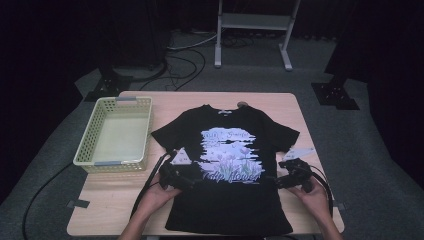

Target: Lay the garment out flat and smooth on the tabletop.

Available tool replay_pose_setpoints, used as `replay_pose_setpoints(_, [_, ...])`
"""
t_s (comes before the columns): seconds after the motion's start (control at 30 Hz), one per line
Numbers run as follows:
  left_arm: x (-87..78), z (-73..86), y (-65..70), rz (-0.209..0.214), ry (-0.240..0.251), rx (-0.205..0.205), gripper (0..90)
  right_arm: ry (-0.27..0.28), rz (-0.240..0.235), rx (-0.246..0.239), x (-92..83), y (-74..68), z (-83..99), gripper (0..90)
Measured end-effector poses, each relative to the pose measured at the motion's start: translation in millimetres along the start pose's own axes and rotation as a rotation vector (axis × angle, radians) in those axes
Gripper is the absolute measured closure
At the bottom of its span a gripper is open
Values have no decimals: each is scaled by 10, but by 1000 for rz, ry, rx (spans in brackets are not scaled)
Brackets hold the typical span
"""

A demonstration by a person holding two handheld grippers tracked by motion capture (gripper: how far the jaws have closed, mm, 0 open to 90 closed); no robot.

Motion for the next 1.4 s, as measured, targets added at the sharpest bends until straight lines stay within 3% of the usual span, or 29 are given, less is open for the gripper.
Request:
replay_pose_setpoints(0.27, [-235, 110, 50, -23, 33, -17, 167, 39, 17, 30, -216, -7, 209, 175])
replay_pose_setpoints(0.57, [-432, 221, 68, -79, 67, -24, 166, 75, 25, 60, -317, -32, 386, 175])
replay_pose_setpoints(0.77, [-542, 325, 77, -96, 89, -54, 166, 87, 33, 67, -402, -44, 485, 175])
replay_pose_setpoints(1.4, [-880, 639, 207, -134, 99, -78, 166, 121, 57, 117, -660, -109, 867, 175])
Point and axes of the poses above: each handheld gripper's, and its own axes: x roughly forward along the jaws, z roughly out of its underside, y roughly to its right, the point moved 5 cm from there along x, roughly forward along the jaws
